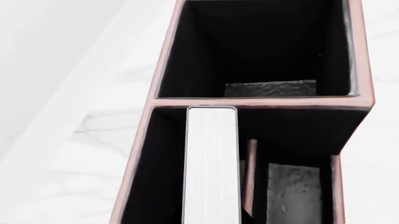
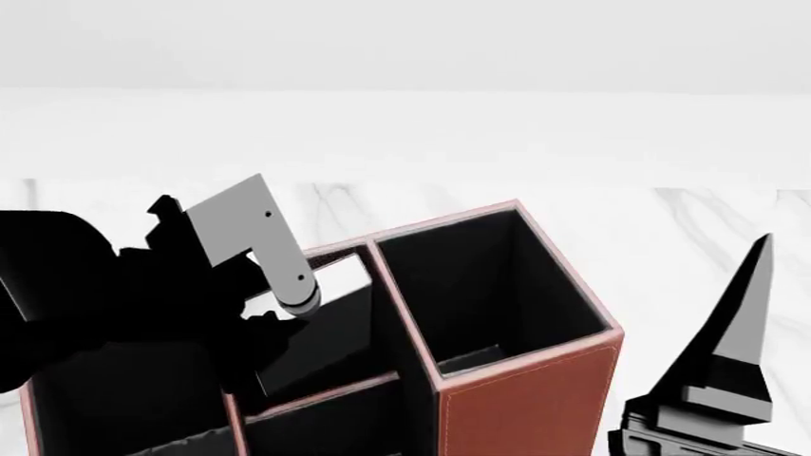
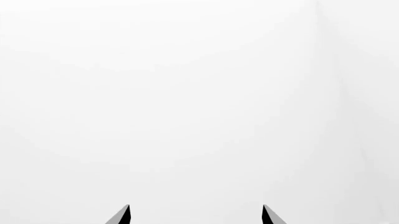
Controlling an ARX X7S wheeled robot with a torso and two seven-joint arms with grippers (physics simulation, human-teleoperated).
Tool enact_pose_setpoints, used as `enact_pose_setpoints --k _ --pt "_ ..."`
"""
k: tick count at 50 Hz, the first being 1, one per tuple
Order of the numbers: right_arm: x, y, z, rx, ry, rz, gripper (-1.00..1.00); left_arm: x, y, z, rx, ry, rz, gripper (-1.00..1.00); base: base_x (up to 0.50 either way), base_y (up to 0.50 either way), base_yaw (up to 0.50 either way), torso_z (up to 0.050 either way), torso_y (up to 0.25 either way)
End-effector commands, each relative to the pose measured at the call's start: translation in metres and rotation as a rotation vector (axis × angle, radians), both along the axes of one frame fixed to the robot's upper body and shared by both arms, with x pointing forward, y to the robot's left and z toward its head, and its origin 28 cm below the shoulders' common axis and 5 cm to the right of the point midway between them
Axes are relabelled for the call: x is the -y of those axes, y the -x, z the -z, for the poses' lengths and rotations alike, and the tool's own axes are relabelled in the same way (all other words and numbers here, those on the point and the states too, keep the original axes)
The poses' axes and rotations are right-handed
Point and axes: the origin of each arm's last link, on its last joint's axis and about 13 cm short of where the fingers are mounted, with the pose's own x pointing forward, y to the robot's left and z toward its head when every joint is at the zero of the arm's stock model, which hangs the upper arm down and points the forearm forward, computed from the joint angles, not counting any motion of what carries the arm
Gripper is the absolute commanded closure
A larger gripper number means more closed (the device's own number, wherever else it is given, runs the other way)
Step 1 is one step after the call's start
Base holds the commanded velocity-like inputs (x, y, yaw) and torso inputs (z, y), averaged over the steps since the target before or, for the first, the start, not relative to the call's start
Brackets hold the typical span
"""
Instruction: Pick up the book and place it in the front compartment of the caddy.
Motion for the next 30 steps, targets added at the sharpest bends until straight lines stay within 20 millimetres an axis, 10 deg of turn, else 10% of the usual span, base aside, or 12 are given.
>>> enact_pose_setpoints --k 1,30 --pt "-0.001 -0.002 0.002 -0.008 0.001 -0.003 -1.0 0.0 -0.006 0.006 0.036 0.007 -0.016 1.0 0.0 0.0 0.0 0.0 0.0" --pt "0.0 -0.003 0.005 -0.017 0.0 0.003 -1.0 -0.001 -0.017 0.035 0.031 -0.002 0.008 1.0 0.0 0.0 0.0 0.0 0.001"
